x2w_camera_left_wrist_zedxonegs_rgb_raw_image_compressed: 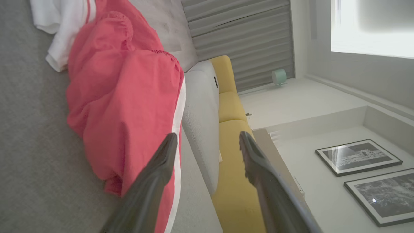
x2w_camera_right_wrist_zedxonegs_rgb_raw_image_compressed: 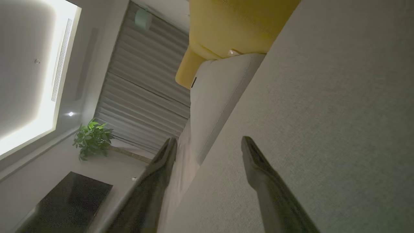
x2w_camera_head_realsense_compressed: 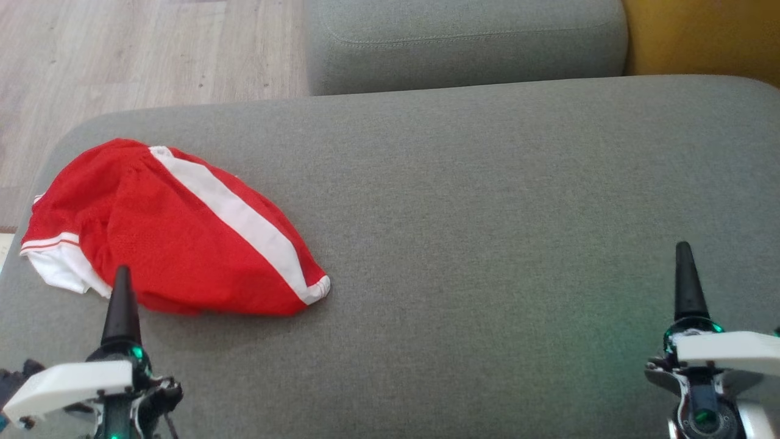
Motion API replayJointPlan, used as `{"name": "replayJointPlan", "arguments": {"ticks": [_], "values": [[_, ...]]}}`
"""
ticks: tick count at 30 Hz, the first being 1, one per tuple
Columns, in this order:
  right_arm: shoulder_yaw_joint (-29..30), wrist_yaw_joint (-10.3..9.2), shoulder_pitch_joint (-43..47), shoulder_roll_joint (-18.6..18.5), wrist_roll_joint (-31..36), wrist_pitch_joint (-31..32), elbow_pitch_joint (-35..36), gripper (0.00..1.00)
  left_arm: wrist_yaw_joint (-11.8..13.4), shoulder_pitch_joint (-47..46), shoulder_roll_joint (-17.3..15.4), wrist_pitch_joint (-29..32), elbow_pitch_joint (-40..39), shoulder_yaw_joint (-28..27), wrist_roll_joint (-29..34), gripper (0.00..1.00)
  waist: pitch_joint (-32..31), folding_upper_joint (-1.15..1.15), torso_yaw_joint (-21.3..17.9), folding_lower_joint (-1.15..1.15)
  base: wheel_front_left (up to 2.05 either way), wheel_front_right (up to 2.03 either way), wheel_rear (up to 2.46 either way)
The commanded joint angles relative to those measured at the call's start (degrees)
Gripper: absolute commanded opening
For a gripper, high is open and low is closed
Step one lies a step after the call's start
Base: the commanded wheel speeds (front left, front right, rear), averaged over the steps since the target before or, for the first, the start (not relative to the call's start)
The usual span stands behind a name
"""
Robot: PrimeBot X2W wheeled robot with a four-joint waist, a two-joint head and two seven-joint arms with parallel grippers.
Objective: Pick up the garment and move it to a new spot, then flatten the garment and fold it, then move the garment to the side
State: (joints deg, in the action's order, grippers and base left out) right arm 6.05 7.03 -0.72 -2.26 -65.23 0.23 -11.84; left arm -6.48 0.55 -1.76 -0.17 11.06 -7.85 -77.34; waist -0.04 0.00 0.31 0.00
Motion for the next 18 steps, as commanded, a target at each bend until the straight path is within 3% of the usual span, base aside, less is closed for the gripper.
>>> {"name": "replayJointPlan", "arguments": {"ticks": [1, 18], "values": [[-0.8, 0.15, -3.5, -0.3, 3.1, -0.9, 3.0, 1.0, 0.1, -3.2, -0.7, -0.6, -3.0, -0.4, 2.2, 1.0, 0.0, 0.0, 0.0, 0.0, 0.0, 0.0, 0.0], [-5.5, 0.21, -3.0, -0.4, 23.1, -3.7, 5.5, 1.0, 2.6, -2.2, -0.8, -3.4, -10.5, 5.4, 21.0, 1.0, -0.2, 0.0, 0.0, 0.0, 0.0, 0.0, 0.0]]}}
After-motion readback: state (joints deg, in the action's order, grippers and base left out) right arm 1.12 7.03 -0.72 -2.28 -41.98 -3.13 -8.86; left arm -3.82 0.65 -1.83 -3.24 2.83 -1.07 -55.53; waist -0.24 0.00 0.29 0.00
